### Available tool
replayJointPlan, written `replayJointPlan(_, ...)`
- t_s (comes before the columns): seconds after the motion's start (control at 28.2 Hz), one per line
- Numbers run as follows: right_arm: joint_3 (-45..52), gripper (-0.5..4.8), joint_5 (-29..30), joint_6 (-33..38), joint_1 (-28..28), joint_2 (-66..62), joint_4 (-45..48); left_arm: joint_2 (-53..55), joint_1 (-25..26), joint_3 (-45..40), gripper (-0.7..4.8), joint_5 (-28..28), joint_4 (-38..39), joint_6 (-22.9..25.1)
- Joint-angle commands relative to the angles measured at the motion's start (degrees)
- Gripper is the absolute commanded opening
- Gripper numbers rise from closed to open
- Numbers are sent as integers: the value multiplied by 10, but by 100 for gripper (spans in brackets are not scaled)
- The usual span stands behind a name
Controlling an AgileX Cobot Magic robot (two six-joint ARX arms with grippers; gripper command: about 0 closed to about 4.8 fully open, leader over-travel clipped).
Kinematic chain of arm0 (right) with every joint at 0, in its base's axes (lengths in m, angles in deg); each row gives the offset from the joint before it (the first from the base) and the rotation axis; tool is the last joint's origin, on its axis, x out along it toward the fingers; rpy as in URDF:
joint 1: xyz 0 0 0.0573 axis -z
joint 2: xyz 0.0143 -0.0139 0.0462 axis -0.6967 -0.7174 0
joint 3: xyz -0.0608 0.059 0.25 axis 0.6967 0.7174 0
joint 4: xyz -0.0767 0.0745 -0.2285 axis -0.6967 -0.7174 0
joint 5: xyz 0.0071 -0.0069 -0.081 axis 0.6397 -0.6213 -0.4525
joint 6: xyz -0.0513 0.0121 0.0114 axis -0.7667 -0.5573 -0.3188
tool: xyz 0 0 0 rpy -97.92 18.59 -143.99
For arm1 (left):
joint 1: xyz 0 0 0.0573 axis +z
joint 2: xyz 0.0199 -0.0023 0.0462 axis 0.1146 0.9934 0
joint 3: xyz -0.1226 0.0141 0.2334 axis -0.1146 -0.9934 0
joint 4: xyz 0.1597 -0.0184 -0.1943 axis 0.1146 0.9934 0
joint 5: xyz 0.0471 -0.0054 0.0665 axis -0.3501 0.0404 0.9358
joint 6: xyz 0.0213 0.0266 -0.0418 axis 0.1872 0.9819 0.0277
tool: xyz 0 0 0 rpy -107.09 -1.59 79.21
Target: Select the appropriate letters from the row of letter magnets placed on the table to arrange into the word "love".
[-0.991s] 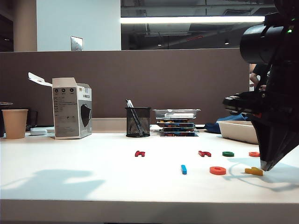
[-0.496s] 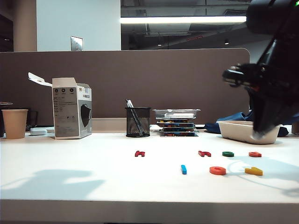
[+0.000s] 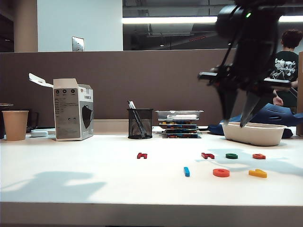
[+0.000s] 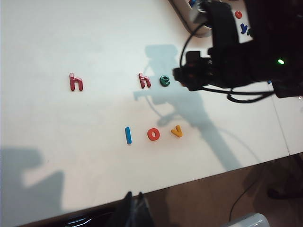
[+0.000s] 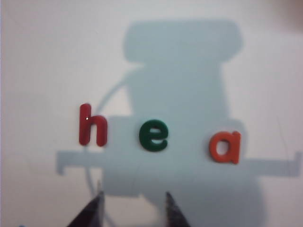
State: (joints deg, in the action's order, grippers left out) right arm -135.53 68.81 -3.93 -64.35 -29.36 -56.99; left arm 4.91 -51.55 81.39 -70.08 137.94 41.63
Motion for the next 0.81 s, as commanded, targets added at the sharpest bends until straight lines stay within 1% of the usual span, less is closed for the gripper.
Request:
replayJointPlan(0.04, -34, 164, -14, 3, -1, -39, -16, -1, -1, 2, -5, 2, -5, -1)
replayJointPlan(0.14, -52, 164, -27, 3, -3, -69, -20, -1, -1, 2, -5, 2, -5, -1)
replayJointPlan(0.39, -59, 164, -29, 2, -2, -106, -19, -1, -1, 2, -5, 2, -5, -1)
replayJointPlan(0.67, -59, 163, -29, 2, -2, -116, 1, -1, -1, 2, -5, 2, -5, -1)
replayJointPlan(0.81, -59, 163, -44, 2, -2, -116, 3, -1, -1, 2, -5, 2, -5, -1)
